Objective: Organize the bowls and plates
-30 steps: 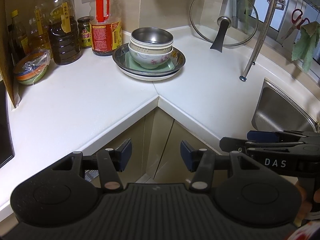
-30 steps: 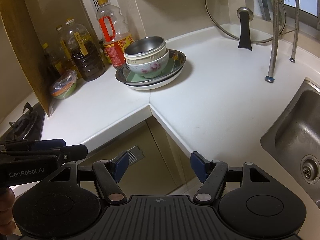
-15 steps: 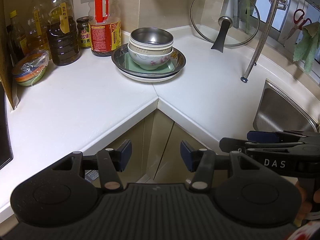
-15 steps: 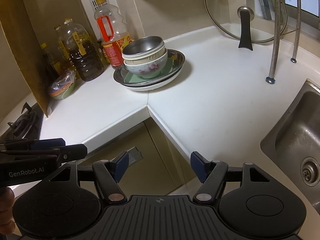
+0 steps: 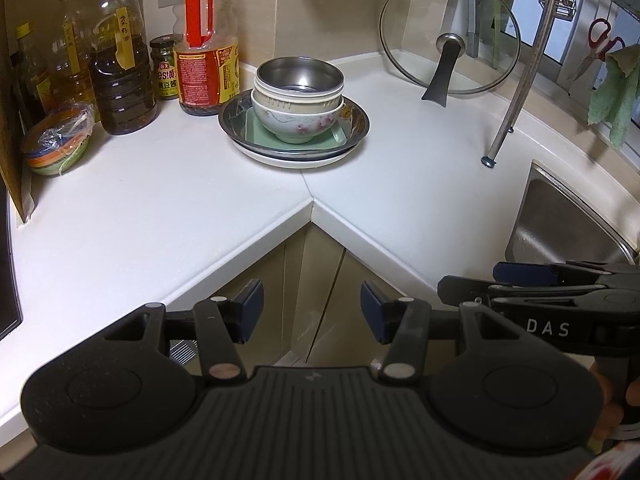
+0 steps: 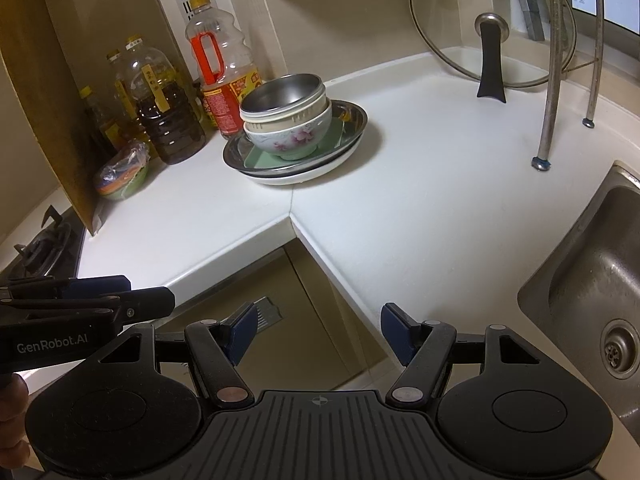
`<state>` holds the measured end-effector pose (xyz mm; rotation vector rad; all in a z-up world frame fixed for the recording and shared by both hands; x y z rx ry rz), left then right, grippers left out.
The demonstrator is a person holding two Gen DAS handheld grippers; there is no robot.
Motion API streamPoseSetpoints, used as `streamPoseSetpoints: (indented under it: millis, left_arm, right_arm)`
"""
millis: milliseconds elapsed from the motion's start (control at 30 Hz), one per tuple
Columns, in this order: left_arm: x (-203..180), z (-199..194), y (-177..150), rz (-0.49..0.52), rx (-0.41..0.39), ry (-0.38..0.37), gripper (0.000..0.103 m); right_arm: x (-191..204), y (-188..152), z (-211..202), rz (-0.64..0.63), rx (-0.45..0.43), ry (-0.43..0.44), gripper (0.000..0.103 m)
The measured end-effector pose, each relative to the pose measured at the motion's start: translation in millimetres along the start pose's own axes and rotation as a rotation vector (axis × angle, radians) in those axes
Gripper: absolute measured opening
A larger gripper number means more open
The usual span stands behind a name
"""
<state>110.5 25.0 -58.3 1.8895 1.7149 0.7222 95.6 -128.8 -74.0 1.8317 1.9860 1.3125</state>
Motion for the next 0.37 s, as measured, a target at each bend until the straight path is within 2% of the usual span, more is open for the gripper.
streamPoseSetpoints:
  millis: [367]
  left_arm:
    - [-7.5,8.0,10.9,-0.019,-0.007,0.016,0.051]
  right_arm:
    - [-10.1,12.8,3.7,-0.015,-0.002,0.013,0.068]
Point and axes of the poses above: each gripper's, at about its wrist camera, not at the fingertips, and z roughly the way its jaws point, x to its left, y to its top, the point moved 6 cm from there along z, roughly the way its jaws point, and after that the axes turned 12 degrees about y, right-handed, at the moved point
